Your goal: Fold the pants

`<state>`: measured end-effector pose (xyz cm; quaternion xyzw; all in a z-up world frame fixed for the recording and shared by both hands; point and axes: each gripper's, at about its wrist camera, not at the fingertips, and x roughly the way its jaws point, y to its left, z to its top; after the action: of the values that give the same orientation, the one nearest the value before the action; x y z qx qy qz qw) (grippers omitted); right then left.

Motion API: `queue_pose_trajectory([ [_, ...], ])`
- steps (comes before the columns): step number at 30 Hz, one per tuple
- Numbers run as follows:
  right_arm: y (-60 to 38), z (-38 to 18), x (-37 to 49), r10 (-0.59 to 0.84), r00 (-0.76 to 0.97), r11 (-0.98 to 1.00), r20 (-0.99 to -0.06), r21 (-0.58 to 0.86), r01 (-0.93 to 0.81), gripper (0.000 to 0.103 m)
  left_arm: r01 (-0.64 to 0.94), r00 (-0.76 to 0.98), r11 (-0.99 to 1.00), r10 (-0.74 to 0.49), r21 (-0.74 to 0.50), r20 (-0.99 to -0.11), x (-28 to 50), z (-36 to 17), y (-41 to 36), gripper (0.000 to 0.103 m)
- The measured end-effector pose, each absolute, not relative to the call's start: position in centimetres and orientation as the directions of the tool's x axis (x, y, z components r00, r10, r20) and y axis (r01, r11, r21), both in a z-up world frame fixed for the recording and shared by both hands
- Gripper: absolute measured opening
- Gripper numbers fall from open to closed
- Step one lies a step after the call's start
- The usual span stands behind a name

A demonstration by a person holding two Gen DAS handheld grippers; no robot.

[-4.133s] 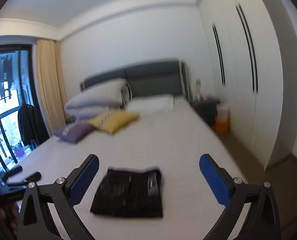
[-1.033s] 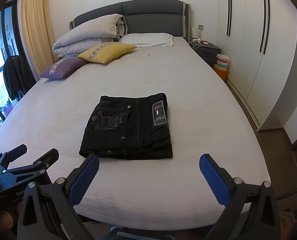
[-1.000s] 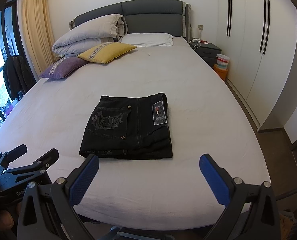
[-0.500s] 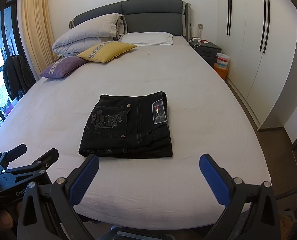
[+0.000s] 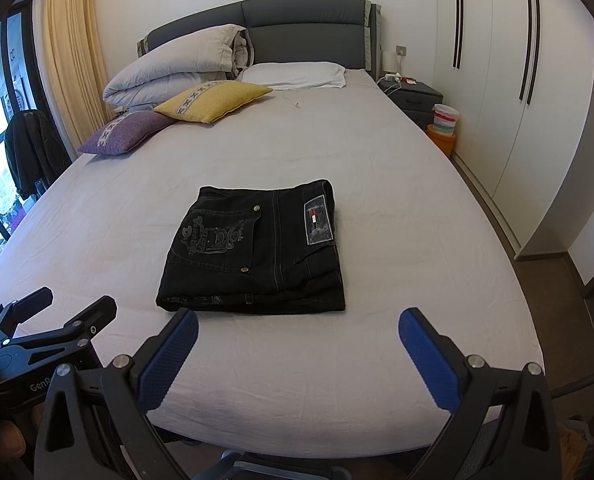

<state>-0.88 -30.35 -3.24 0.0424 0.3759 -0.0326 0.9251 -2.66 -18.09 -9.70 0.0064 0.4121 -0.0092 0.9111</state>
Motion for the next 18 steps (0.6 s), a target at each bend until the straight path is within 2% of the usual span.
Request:
queue_pose_trajectory([
  [18, -30.55, -3.16, -0.86, -0.027, 0.714, 0.994, -0.699, 0.054, 0.091, 0.103, 0.035, 0.643, 0.999, -0.026, -0.005, -0.765, -2.56, -9.72, -17.55, 0.103],
])
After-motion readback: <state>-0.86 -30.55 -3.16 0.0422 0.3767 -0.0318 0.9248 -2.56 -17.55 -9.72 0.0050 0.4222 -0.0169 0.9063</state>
